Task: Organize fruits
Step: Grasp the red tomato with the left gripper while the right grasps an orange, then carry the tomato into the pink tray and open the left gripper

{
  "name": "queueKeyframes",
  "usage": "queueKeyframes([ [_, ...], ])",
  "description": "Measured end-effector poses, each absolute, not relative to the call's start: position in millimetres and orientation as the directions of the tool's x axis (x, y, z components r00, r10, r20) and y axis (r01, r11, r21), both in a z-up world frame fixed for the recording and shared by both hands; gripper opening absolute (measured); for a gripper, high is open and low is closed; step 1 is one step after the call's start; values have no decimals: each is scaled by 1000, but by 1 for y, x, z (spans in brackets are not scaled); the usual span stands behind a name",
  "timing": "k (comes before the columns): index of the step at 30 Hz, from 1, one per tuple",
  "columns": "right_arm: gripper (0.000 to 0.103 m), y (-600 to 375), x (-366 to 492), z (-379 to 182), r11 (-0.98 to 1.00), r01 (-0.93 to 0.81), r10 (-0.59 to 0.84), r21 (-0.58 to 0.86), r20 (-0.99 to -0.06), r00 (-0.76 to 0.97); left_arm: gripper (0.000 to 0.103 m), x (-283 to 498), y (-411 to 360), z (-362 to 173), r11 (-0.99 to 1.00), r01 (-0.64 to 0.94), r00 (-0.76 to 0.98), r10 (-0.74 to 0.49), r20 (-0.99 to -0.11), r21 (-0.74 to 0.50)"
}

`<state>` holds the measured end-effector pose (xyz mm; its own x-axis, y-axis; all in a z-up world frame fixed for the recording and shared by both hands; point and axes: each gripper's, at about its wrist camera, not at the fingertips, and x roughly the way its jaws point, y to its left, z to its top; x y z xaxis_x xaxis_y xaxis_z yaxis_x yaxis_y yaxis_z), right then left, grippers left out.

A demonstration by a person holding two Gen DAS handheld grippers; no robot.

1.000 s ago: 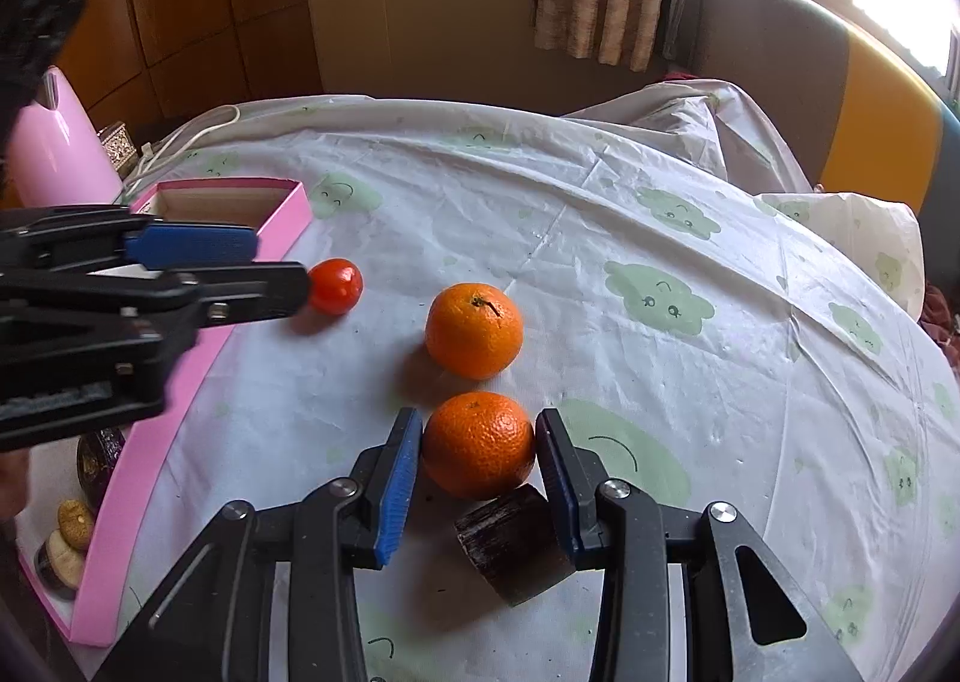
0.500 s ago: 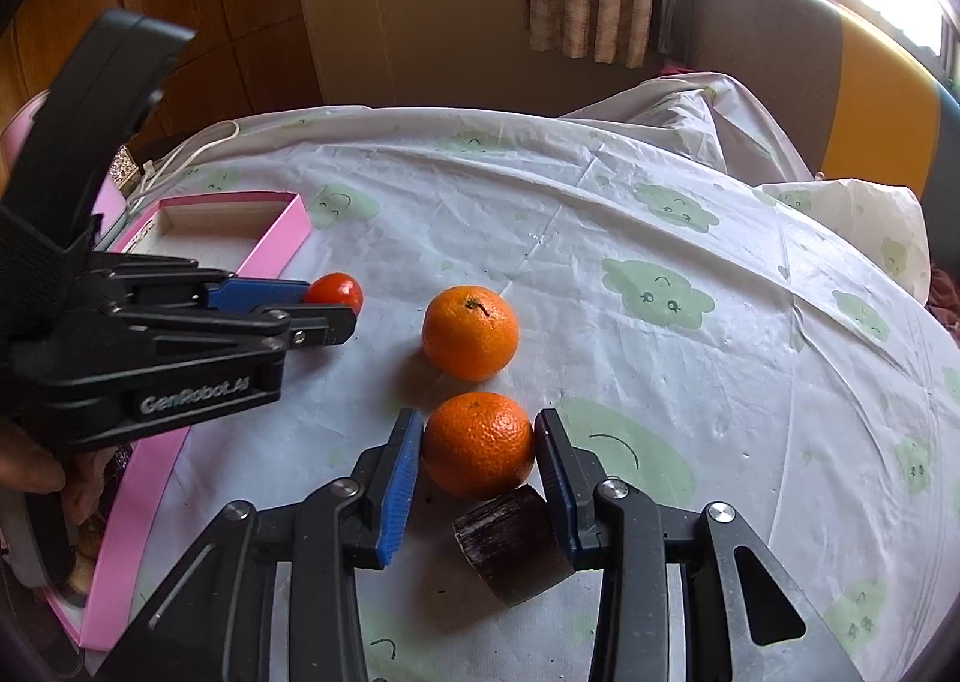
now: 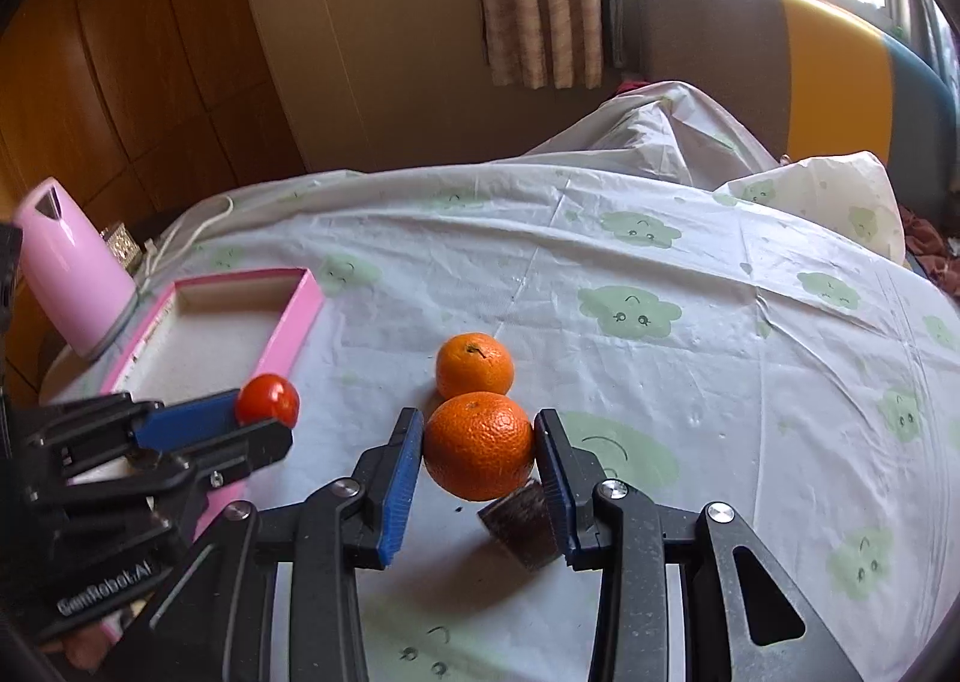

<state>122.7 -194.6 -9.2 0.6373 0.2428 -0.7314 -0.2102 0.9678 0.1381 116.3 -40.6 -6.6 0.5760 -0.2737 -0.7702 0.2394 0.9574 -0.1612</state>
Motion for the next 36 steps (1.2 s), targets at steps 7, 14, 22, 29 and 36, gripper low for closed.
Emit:
queueKeyframes([
  [7, 38, -191, 76, -9, 950, -221, 310, 218, -732, 607, 29, 90, -18, 4, 967, 183, 614, -254, -748, -178],
  [14, 38, -192, 51, -46, 966, -168, 256, 195, -797, 548, 29, 71, 7, 2, 975, 132, 634, -222, -741, -179],
  [22, 38, -194, 48, -50, 966, -158, 259, 205, -788, 558, 29, 70, 34, -7, 981, 72, 643, -185, -743, -182],
  [29, 39, -187, 50, -49, 971, -173, 236, 167, -801, 550, 29, 92, 58, -15, 974, 33, 632, -193, -750, -223],
  [36, 39, -183, 47, -49, 974, -188, 212, 126, -799, 562, 29, 122, 69, -23, 983, 21, 626, -156, -764, -183],
])
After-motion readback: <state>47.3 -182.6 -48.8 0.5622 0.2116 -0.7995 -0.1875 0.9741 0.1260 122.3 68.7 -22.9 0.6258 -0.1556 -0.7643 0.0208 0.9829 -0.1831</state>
